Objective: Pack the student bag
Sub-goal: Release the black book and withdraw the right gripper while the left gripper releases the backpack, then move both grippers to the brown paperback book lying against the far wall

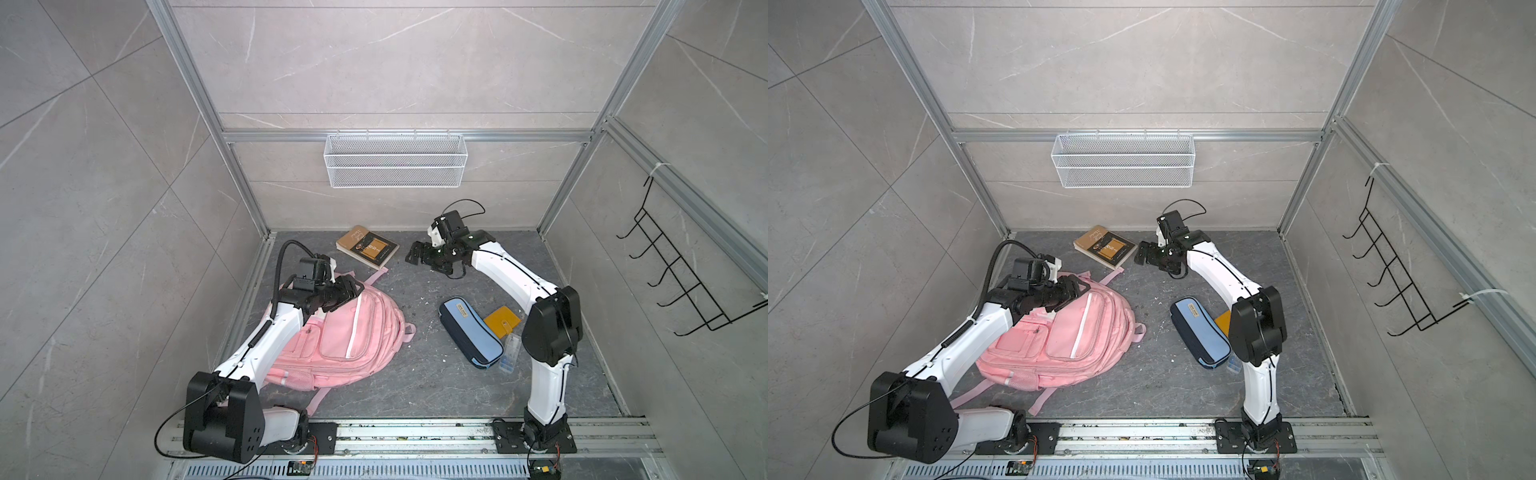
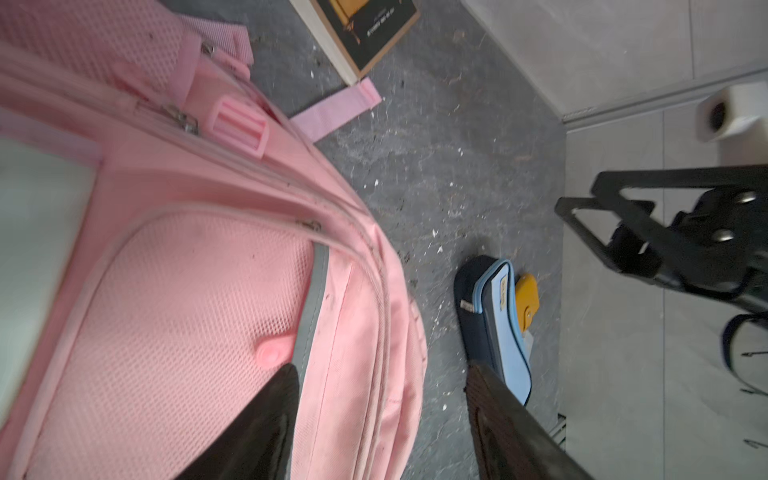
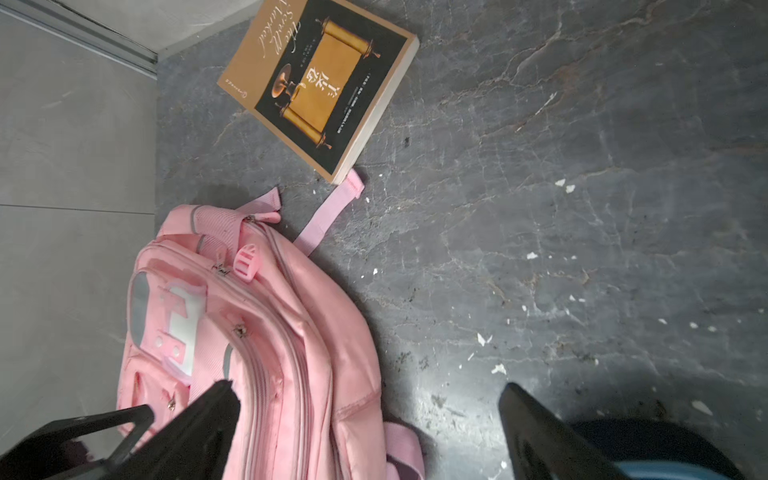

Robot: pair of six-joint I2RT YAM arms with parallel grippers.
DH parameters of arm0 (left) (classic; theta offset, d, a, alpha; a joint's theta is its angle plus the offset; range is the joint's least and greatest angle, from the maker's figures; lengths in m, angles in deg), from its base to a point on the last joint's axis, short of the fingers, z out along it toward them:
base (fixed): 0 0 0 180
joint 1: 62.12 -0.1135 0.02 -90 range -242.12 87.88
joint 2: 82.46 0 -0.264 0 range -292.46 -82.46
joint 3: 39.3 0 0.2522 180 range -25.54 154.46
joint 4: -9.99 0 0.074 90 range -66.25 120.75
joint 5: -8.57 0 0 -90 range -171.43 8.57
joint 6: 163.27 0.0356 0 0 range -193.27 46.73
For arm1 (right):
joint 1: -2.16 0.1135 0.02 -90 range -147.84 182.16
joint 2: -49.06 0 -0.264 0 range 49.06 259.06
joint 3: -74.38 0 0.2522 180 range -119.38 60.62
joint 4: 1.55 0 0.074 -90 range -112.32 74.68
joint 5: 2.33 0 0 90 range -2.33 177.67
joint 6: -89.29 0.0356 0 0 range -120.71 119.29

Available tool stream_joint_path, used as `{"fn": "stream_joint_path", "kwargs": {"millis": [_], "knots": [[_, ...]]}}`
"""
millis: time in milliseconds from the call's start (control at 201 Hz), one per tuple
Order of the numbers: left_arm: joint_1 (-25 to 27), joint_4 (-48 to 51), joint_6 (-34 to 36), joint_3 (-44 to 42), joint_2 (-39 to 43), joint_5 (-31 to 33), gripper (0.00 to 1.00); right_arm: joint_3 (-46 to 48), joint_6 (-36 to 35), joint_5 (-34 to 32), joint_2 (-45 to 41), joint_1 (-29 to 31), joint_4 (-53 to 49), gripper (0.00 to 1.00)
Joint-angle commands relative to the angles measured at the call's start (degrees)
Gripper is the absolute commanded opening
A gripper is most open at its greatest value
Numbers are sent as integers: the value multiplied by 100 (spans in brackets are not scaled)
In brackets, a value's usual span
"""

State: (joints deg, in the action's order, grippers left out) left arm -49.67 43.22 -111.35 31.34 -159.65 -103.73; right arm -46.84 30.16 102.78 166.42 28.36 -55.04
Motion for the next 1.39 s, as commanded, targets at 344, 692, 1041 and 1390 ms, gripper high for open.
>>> {"fn": "stream_joint_path", "kwargs": {"millis": [344,692,1041,1390], "knots": [[-409,-1346,-854,1747,-2631,273,80,-4165,-1206,240,2916,-312,-1190,99],[-383,-2001,-1613,2883,-4110,609,79,-4959,251,1167,4166,-682,266,98],[-305,-2407,-2284,3041,-4693,746,79,-4844,1552,1451,4794,-757,1877,96],[-235,-2621,-2885,2909,-5029,952,77,-5223,2312,769,5398,-651,2583,96]]}}
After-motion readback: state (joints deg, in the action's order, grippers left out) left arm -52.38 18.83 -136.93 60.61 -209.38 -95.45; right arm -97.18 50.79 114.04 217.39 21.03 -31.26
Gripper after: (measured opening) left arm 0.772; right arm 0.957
